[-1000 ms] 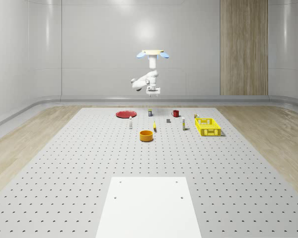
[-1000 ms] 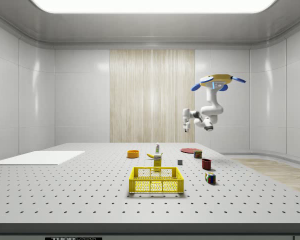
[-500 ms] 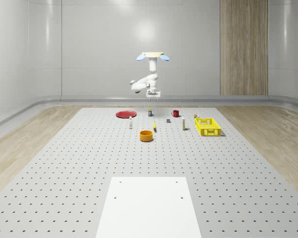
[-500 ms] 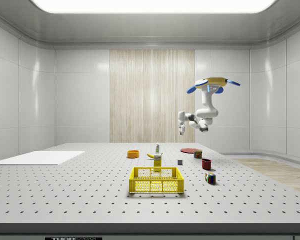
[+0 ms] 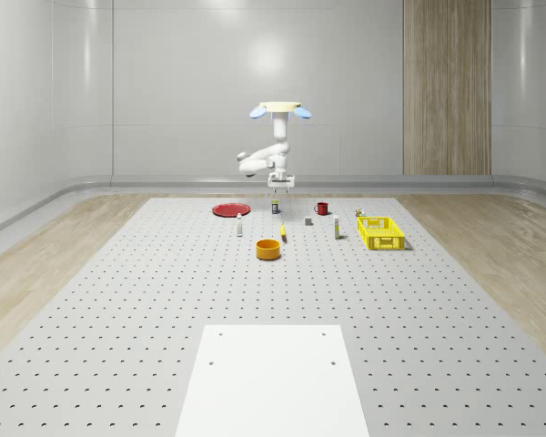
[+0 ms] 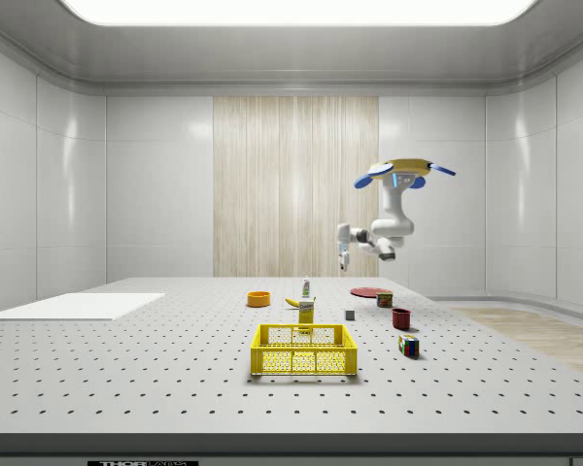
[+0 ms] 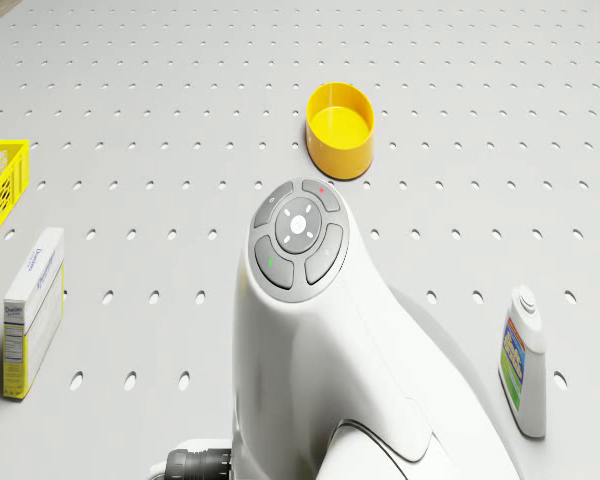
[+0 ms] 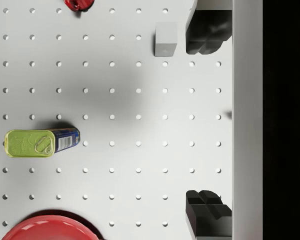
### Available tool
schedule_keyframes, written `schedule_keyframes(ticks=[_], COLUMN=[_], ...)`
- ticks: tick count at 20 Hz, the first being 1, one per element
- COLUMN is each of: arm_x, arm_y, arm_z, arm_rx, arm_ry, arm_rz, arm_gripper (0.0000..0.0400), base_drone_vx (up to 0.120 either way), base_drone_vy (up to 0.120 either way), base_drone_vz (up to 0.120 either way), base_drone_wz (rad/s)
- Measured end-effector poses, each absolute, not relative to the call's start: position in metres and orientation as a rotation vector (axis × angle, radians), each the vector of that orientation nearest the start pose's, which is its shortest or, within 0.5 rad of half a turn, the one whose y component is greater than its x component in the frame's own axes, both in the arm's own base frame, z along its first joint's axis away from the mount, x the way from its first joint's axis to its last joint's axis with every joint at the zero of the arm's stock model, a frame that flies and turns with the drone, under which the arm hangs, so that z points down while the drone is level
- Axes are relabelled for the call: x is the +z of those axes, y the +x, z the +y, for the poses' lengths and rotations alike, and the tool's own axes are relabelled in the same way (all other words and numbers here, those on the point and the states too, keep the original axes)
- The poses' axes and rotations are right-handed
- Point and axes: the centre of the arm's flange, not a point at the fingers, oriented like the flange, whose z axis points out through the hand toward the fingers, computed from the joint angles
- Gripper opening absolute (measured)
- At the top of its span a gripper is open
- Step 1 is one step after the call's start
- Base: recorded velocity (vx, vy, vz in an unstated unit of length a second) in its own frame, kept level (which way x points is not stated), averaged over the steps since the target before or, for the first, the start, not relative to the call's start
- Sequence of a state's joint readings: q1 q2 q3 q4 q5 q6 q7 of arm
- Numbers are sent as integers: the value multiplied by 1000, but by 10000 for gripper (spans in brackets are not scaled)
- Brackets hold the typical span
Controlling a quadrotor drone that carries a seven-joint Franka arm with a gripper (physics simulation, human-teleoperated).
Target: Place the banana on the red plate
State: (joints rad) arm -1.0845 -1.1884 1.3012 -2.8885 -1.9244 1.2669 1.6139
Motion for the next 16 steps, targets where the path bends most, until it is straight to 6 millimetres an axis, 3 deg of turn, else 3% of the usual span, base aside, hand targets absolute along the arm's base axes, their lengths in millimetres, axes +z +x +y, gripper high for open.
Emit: schedule_keyframes(ticks=[6,16], arm_x=[491,491], arm_y=[307,307], arm_z=[0,0], arm_rx=[785,785], arm_ry=[1,1], arm_rz=[-2,-2], arm_gripper=[400,400], base_drone_vx=[120,120], base_drone_vy=[0,0], base_drone_vz=[-13,-120], base_drone_wz=[0,0])
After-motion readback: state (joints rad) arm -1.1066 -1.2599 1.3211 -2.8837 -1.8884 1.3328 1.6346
